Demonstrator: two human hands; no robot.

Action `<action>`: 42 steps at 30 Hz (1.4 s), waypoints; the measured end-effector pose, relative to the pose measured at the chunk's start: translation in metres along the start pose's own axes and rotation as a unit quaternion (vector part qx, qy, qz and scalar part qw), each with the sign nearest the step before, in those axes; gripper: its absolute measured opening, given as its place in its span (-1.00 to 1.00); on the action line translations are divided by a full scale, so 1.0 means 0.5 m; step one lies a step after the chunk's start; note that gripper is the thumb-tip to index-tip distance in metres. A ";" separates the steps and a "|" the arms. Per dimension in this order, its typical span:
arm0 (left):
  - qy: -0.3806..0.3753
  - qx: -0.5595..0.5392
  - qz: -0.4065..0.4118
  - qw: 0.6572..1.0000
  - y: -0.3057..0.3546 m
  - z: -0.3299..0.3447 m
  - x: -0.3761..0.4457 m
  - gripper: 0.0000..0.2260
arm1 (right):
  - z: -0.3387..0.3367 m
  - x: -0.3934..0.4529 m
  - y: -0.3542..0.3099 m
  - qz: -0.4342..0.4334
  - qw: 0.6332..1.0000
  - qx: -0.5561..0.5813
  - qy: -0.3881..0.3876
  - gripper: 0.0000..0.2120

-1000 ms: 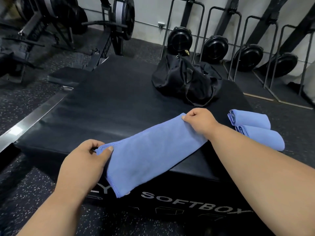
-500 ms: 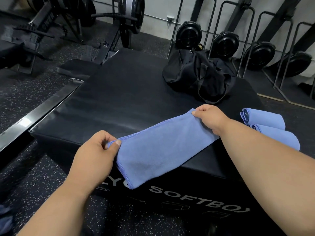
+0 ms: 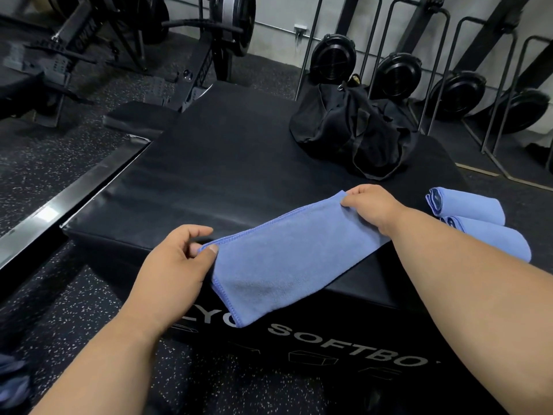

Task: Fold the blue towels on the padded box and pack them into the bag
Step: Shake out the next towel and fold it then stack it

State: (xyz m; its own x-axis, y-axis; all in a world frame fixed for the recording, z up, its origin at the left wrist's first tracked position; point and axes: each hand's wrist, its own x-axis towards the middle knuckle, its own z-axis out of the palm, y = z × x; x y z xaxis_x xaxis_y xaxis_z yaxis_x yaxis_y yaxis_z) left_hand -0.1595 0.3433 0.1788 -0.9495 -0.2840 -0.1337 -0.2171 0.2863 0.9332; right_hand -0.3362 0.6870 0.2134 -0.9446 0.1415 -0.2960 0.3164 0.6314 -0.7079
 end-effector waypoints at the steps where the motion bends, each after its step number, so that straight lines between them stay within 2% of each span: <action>1: -0.003 -0.003 -0.001 1.000 0.000 -0.001 0.000 -0.83 | 0.000 0.002 -0.004 -0.002 1.000 -0.026 -0.008 -0.85; 4: -0.004 -0.018 -0.013 1.000 -0.004 -0.003 -0.002 -0.83 | 0.006 0.002 -0.014 -0.030 0.995 -0.098 -0.009 -0.78; 7: -0.016 -0.037 -0.018 0.999 0.000 0.001 -0.005 -0.76 | 0.013 0.016 -0.048 -0.112 0.982 -0.141 0.063 -0.86; 11: 0.022 -0.068 -0.019 0.997 0.010 0.003 -0.002 -0.71 | 0.039 0.077 -0.178 -0.228 0.946 -0.193 0.126 -0.87; 13: 0.050 -0.079 -0.024 0.995 0.017 0.007 0.000 -0.76 | 0.061 0.115 -0.227 -0.233 0.942 -0.216 0.105 -0.88; 15: 0.070 -0.078 -0.031 0.994 0.022 0.005 0.003 -0.80 | 0.093 0.139 -0.253 -0.229 0.938 -0.253 0.064 -0.59; 17: 0.070 -0.059 -0.042 0.995 0.023 0.000 0.010 -0.82 | 0.132 0.138 -0.255 -0.246 0.928 -0.278 0.033 -0.45; 20: 0.076 -0.060 -0.061 0.993 0.020 -0.006 0.020 -0.85 | 0.185 0.108 -0.213 -0.294 0.927 -0.231 -0.015 -0.45; 23: 0.078 -0.050 -0.062 0.994 0.017 -0.009 0.022 -0.85 | 0.214 0.050 -0.165 -0.301 0.926 -0.221 -0.057 -0.42; 27: 0.077 -0.044 -0.053 0.995 0.014 -0.010 0.021 -0.90 | 0.221 -0.010 -0.118 -0.321 0.868 -0.364 -0.107 -0.23; 29: 0.066 -0.055 -0.052 0.995 0.012 -0.013 0.019 -0.96 | 0.225 -0.043 -0.110 -0.350 0.839 -0.397 -0.127 -0.15; 31: 0.054 -0.067 -0.054 0.995 0.012 -0.016 0.017 -0.96 | 0.236 -0.079 -0.099 -0.388 0.809 -0.420 -0.133 -0.14; 33: 0.044 -0.069 -0.055 0.995 0.011 -0.018 0.016 -0.94 | 0.246 -0.123 -0.084 -0.408 0.794 -0.431 -0.129 -0.15; 37: 0.032 -0.072 -0.064 0.995 0.008 -0.019 0.016 -0.81 | 0.267 -0.220 -0.055 -0.424 0.793 -0.413 -0.145 -0.14; 42: 0.009 -0.067 -0.065 0.996 -0.001 -0.028 0.014 -0.78 | 0.281 -0.296 -0.033 -0.442 0.784 -0.405 -0.162 -0.14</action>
State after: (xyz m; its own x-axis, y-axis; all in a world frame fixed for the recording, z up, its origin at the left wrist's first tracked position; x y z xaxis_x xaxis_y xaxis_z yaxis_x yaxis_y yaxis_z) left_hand -0.1626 0.3283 0.1821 -0.9106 -0.3281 -0.2513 -0.3045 0.1215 0.9447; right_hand -0.1896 0.5484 0.1789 -0.6511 -0.7421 -0.1593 -0.7319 0.6695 -0.1269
